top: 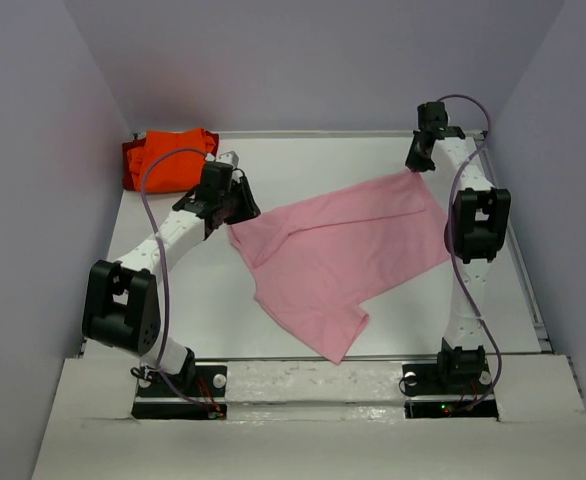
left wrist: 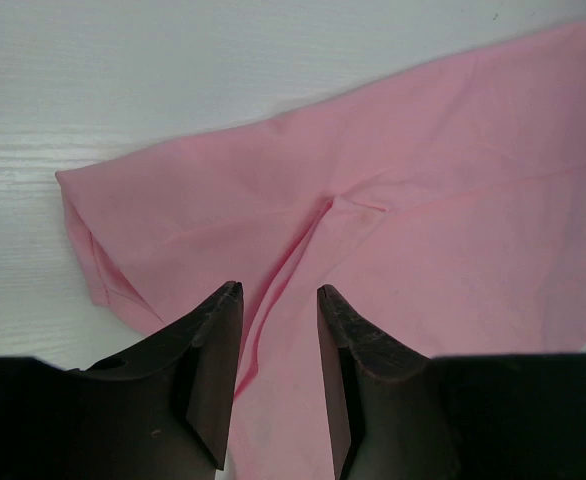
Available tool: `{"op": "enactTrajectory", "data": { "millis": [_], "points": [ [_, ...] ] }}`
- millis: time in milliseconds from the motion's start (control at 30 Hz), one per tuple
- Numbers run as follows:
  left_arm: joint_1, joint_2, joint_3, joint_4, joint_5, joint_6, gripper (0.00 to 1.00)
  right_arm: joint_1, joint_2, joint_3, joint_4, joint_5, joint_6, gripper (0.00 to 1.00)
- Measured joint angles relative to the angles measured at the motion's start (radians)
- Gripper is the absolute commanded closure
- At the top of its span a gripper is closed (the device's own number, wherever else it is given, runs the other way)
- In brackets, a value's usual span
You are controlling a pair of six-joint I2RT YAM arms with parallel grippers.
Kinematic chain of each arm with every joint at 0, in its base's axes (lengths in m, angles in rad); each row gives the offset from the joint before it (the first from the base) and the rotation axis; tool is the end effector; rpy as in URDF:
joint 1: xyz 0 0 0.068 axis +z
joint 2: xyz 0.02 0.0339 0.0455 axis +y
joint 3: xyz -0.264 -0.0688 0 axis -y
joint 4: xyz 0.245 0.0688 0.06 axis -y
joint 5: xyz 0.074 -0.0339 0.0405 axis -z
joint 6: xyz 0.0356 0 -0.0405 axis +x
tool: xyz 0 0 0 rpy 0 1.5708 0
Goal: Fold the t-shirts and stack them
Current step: Fold the tshirt
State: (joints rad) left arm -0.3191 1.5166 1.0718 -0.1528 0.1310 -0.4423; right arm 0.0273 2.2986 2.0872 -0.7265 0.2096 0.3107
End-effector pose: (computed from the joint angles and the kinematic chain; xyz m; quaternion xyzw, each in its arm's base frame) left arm 0.3243 -0.1120 0.2644 -0.0237 0.8822 -0.2271 0.4117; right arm 0.5121 0.0066 0.2301 0.1657 0.9311 -0.0459 0.3218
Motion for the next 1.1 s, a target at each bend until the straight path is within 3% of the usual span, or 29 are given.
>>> {"op": "enactTrajectory", "data": {
  "millis": [167, 433, 467, 500, 533, 700, 1100],
  "points": [
    [0.0, 0.0, 0.0, 0.0, 0.0, 0.0, 0.55, 0.0, 0.099, 0.148, -0.011, -0.019, 0.005, 1.0],
    [-0.002, 0.007, 0.0, 0.0, 0.0, 0.001, 0.55, 0.0, 0.161, 0.212, 0.0, -0.113, 0.019, 1.0],
    [-0.002, 0.01, 0.0, 0.0, 0.0, 0.002, 0.55, 0.0, 0.162, 0.212, 0.008, -0.135, 0.021, 0.94],
    [-0.002, 0.012, 0.0, 0.0, 0.0, 0.002, 0.55, 0.0, 0.165, 0.218, 0.014, -0.158, 0.023, 0.69],
    [-0.002, 0.013, 0.0, 0.0, 0.0, 0.003, 0.55, 0.0, 0.177, 0.23, 0.026, -0.183, 0.026, 0.59],
    [-0.005, 0.013, 0.0, 0.0, -0.001, 0.008, 0.55, 0.0, 0.211, 0.237, 0.048, -0.234, 0.021, 0.51],
    [-0.019, 0.013, 0.0, 0.0, 0.0, 0.012, 0.55, 0.0, 0.14, 0.163, 0.054, -0.177, -0.021, 0.5]
  ]
}}
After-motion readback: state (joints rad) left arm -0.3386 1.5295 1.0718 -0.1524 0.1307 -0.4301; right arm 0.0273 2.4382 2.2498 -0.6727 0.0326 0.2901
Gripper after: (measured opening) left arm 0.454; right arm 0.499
